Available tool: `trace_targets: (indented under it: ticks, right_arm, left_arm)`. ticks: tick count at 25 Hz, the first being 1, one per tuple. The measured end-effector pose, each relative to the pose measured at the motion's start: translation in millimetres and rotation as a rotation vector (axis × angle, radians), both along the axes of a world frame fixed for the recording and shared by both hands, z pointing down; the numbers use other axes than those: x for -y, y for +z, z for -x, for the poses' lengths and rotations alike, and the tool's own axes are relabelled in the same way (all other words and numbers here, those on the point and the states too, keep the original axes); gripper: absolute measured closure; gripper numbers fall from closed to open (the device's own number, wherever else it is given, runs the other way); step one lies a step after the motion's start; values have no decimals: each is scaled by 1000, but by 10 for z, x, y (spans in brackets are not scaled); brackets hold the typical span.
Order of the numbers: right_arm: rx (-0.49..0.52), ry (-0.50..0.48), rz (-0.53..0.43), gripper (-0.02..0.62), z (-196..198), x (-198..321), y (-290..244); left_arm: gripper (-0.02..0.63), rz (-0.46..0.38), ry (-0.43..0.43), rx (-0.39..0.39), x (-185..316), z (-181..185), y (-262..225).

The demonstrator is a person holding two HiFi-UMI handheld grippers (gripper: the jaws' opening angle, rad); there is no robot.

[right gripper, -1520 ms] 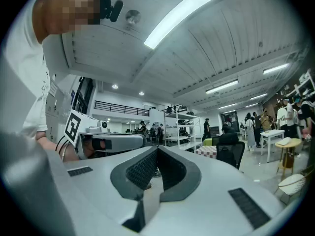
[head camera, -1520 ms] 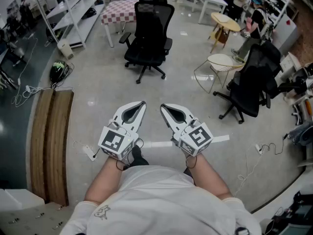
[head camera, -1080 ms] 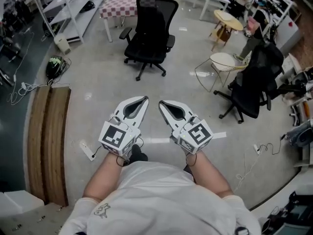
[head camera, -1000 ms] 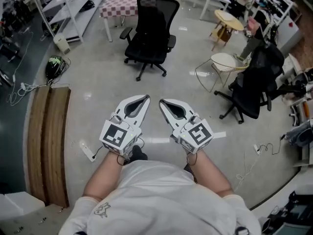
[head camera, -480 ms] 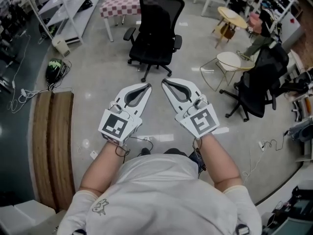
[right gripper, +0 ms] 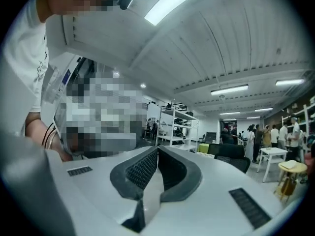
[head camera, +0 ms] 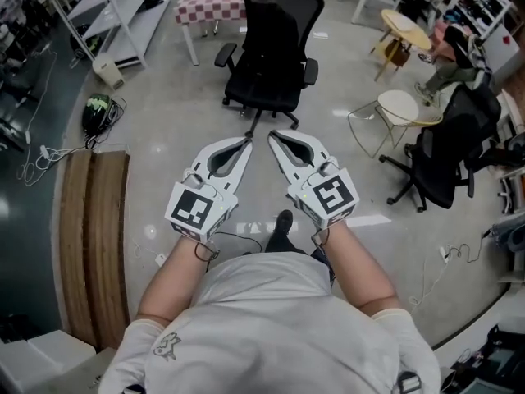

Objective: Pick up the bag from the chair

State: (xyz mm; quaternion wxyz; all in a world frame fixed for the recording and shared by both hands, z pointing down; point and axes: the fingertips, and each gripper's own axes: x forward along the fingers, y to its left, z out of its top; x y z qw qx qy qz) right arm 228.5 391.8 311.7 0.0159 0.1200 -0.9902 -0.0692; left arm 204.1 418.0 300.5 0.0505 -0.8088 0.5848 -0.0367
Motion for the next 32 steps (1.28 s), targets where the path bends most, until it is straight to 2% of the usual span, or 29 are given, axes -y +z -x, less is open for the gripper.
trace_targets:
  ticks: [8,15,19,25,32]
  right_arm:
    - [32,-48,52,561,101,918,153]
    - [14,-71,114,561,-68,1824,298]
    - [8,-110,131,561,-83,2148,371]
    - [10,-151,165,561,108,2433,411]
    - [1,-147,166,561,450,2768,383]
  left_arm:
    - [594,20,-49,-21,950,204,140]
    - [594,41,-37,-54,1855,69,244]
    - [594,47,-51,-45,2146,35,301]
    - [594,53,-89,-48,2450,274,326]
    - [594,41,-71,-106,2844,574,279]
